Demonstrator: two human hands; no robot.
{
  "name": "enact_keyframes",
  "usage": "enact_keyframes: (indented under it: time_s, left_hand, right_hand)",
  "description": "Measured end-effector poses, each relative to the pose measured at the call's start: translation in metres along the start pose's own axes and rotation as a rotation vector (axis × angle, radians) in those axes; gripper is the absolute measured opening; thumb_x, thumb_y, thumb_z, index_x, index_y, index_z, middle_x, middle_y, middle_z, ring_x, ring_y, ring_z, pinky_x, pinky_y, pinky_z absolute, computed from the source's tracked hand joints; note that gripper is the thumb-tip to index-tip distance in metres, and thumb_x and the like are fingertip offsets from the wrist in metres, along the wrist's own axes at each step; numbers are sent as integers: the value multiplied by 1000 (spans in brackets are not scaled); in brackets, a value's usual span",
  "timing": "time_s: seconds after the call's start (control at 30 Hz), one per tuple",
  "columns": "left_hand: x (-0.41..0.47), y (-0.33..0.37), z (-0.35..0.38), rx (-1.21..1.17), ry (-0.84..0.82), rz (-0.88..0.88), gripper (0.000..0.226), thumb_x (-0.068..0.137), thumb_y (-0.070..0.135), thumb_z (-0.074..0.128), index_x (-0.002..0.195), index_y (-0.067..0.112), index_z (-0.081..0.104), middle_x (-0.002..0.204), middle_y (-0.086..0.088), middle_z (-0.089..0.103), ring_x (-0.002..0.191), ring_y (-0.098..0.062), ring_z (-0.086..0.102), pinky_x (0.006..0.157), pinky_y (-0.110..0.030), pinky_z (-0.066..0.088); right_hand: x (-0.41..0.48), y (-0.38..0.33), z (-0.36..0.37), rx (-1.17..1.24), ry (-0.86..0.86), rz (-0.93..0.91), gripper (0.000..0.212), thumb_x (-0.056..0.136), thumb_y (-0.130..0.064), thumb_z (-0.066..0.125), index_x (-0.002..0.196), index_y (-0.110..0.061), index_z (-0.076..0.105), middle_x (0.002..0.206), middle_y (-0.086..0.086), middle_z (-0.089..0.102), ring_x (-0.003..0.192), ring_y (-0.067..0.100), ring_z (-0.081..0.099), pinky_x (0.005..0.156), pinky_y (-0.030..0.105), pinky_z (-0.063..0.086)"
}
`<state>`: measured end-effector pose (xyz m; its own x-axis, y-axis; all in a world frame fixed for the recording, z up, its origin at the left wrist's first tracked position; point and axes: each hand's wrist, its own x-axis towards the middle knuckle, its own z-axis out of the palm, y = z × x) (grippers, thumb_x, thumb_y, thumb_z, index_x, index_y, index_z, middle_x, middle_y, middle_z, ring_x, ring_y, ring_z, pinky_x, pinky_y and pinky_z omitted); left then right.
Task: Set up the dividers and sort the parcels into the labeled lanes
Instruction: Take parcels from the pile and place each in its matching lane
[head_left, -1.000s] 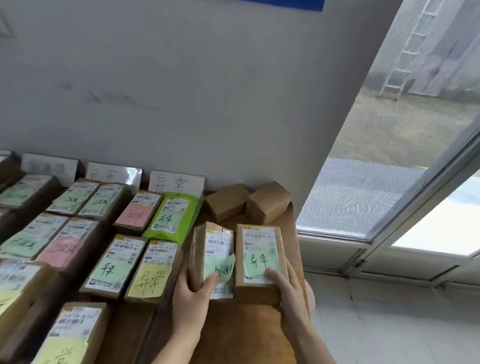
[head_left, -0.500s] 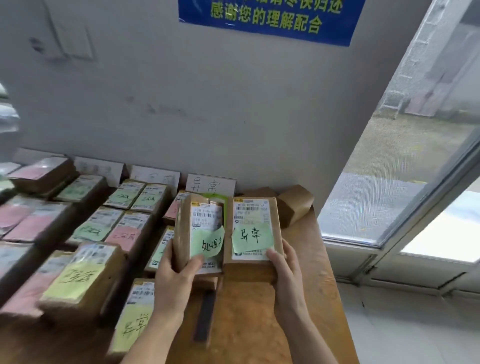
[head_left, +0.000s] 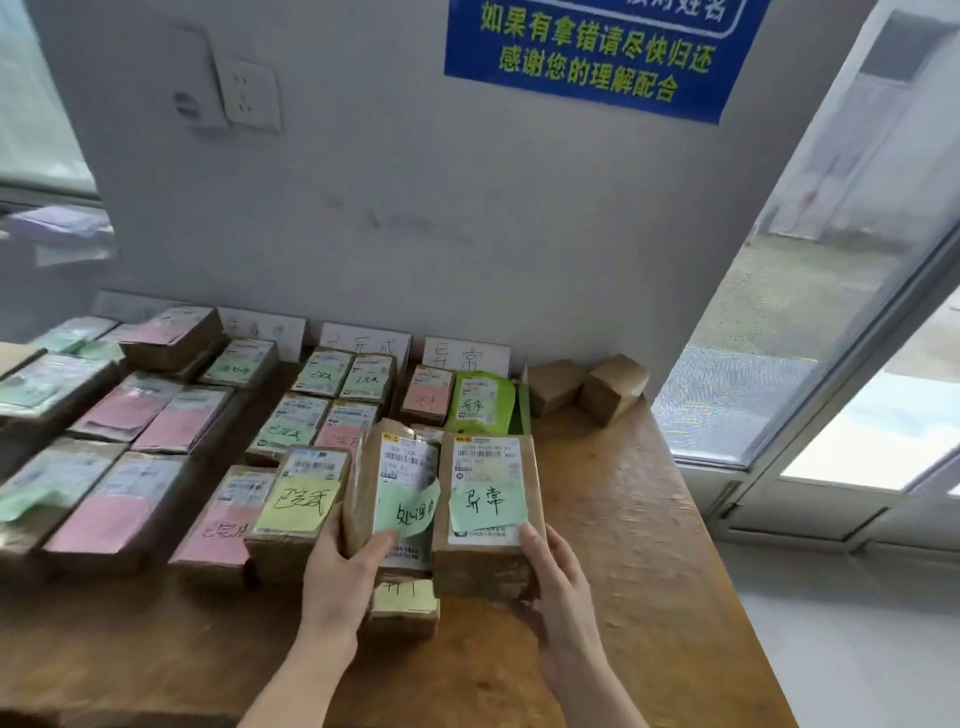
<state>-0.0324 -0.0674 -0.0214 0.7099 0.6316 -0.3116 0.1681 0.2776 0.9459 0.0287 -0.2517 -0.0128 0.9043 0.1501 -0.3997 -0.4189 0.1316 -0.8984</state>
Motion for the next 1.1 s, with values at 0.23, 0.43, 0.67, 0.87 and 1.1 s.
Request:
enact_keyframes:
  time_s: [0.23, 0.43, 0.67, 0.87, 1.1]
  left_hand:
    - [-15, -17, -8, 26, 59, -28, 69, 82, 18, 76, 143, 22, 44, 122, -5, 61, 114, -27, 57, 102, -53, 47]
    - [-23, -30, -10, 13, 106, -27, 68, 82, 26, 77, 142, 26, 45, 123, -1, 62, 116, -24, 57, 101, -53, 48]
    - [-16, -29, -14, -23, 81, -14, 67, 81, 23, 77, 141, 24, 46, 121, -2, 64, 112, -21, 59, 101, -50, 49]
    - [-6, -24, -20, -21, 9, -17, 71, 80, 21, 79, 142, 25, 44, 123, -2, 63, 113, -22, 60, 102, -49, 49]
    - [-1, -25, -25, -9, -62, -45, 75, 80, 21, 79, 144, 24, 40, 125, -3, 60, 112, -22, 59, 89, -42, 55]
  right_hand:
    - [-14, 29, -13, -54, 60, 100, 55, 77, -44, 77, 126, -26, 59, 109, 4, 72, 101, 24, 67, 74, 37, 55]
    - [-15, 54, -22, -151, 100, 63, 68, 78, -45, 77, 136, -26, 48, 119, 3, 66, 104, 19, 63, 88, 37, 53]
    - [1, 79, -16, -166, 136, 166, 74, 74, -58, 74, 136, -24, 50, 113, -2, 65, 104, 18, 63, 97, 47, 52]
    - [16, 85, -4, -102, 164, 229, 69, 77, -55, 74, 132, -20, 50, 114, 3, 64, 102, 21, 62, 94, 52, 54]
    - [29, 93, 4, -295, 290, 173, 60, 87, -50, 64, 133, -11, 54, 128, 11, 63, 112, 25, 60, 98, 46, 51]
